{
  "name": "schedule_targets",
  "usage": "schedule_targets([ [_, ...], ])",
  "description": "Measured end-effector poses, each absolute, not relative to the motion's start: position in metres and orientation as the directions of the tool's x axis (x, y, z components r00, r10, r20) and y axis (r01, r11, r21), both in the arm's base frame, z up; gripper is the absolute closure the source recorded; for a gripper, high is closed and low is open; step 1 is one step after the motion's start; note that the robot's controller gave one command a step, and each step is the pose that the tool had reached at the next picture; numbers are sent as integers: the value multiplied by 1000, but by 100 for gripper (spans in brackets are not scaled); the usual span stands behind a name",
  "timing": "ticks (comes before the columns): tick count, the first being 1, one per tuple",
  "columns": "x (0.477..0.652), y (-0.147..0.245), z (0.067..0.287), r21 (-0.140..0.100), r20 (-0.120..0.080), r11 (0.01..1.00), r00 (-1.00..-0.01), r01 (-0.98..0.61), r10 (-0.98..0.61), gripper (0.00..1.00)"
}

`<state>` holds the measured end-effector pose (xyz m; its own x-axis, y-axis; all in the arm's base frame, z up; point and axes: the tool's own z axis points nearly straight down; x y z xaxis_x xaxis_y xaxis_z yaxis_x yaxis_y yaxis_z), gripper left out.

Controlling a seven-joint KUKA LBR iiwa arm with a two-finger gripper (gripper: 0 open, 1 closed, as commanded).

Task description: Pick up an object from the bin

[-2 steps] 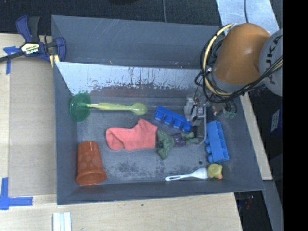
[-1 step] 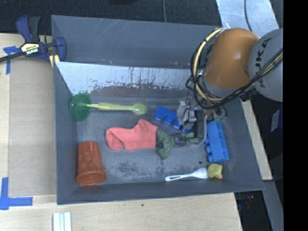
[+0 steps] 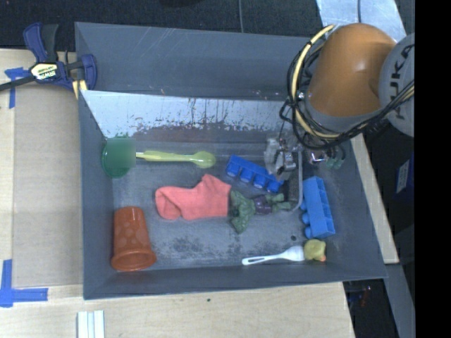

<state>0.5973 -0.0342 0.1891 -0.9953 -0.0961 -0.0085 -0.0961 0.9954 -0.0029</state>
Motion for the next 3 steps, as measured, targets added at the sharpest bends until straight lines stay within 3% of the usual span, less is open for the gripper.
schedule_targets([
  [1, 601, -11, 150, -2, -14, 994, -994, -110, -110, 100],
  [2, 599, -1, 133, -2, -7, 992, -992, -127, -127, 100],
  [3, 605, 55, 88, -1, -11, 979, -979, -204, -204, 100],
])
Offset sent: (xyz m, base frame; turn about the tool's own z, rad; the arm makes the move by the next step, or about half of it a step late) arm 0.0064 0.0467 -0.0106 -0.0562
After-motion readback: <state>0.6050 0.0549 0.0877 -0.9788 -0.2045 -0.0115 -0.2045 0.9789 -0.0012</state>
